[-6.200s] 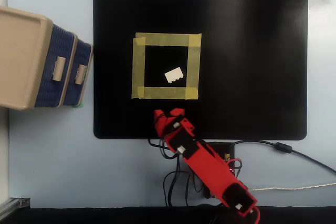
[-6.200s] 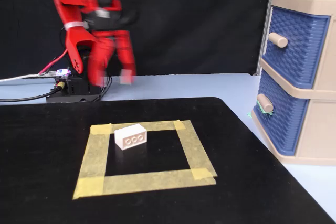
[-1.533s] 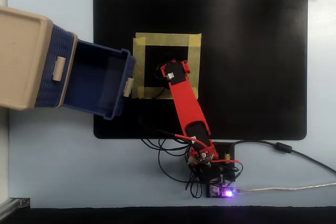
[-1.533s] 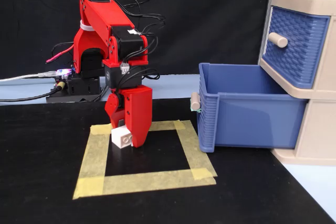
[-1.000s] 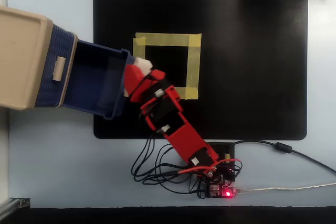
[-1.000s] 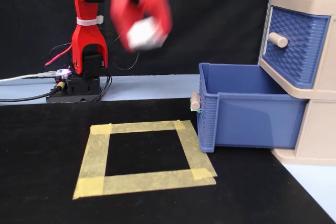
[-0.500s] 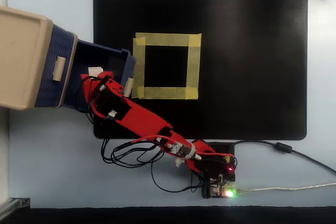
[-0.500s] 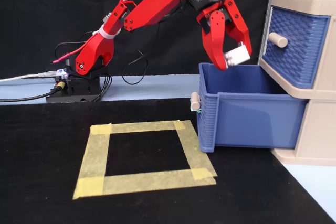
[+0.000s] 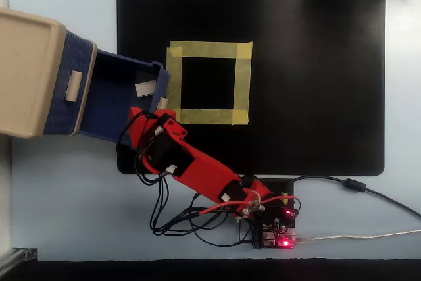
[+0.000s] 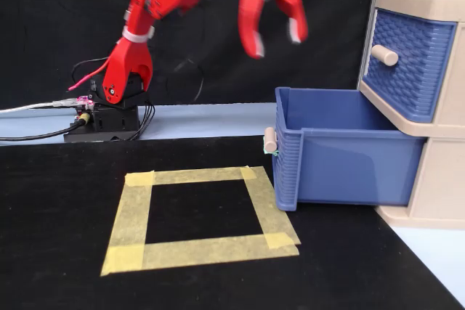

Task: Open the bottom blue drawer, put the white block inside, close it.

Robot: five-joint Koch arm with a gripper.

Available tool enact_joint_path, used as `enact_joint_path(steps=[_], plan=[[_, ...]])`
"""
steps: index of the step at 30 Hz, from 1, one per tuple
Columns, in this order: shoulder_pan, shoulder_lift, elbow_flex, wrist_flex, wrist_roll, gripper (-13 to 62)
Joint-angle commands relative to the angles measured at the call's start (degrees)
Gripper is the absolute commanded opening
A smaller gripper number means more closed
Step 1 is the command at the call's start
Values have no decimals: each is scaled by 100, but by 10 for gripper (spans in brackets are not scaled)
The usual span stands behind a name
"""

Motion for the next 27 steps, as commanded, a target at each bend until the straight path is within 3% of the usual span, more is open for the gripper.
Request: enact_joint_path(steps=[1,5,10,15,23,27], plan=[[237,466,984,431,229,343],[677,809,2918,141,861,341],[492,299,3155,-686,475,341],[-272,-905,1916,-1863,-141,343],[-861,-3771,-1828,-2900,-650,349],[-914,-4008,-2276,-2566,-1125,348]])
